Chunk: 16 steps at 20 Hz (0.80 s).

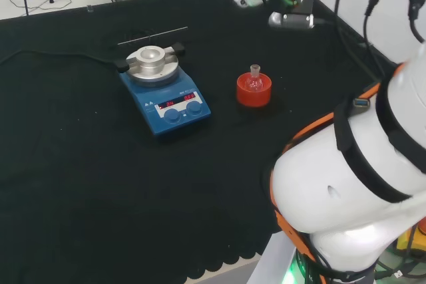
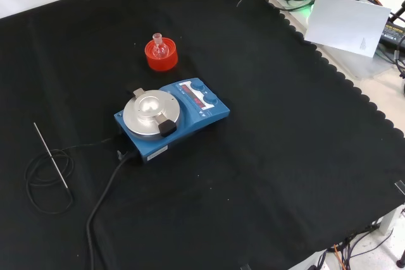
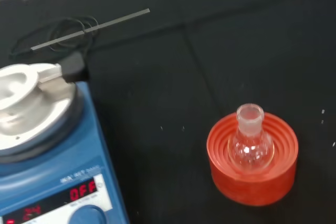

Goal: Pick up the round-bottom flask.

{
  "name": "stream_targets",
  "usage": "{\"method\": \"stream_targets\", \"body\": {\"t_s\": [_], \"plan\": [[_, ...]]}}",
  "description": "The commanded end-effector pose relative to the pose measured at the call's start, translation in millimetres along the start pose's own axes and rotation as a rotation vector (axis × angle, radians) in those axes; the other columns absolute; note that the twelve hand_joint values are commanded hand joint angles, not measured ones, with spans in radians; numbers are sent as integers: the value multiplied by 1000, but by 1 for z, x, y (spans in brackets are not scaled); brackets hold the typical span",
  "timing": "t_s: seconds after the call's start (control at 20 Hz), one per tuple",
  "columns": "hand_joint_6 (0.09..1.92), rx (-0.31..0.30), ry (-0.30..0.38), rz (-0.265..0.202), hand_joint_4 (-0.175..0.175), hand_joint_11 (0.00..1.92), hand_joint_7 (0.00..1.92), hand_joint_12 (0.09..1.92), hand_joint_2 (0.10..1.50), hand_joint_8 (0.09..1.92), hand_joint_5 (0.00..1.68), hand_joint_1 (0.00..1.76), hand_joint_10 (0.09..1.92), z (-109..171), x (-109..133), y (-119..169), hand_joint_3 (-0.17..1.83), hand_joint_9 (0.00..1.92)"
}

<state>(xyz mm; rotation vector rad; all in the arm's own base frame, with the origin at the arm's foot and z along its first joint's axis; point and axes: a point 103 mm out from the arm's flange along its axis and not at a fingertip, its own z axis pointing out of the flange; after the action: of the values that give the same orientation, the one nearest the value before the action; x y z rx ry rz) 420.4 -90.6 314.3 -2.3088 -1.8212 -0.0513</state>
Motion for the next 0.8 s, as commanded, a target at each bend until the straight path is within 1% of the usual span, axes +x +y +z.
{"method": "stream_targets", "body": {"t_s": [0.05,0.2,0.3,0.65,0.8], "plan": [[87,-9,84,58,-76,0,232,1186,1047,663,416,520,719,61,-40,63,300,332],[87,2,106,76,-80,0,241,1207,992,677,434,553,725,78,-48,73,371,348],[87,11,115,80,-82,0,245,1214,971,681,445,568,727,89,-51,77,398,355],[87,34,150,91,-85,0,259,1231,909,691,484,615,731,126,-61,81,454,377],[87,44,174,104,-86,0,267,1233,890,694,498,637,732,139,-66,83,461,383]]}}
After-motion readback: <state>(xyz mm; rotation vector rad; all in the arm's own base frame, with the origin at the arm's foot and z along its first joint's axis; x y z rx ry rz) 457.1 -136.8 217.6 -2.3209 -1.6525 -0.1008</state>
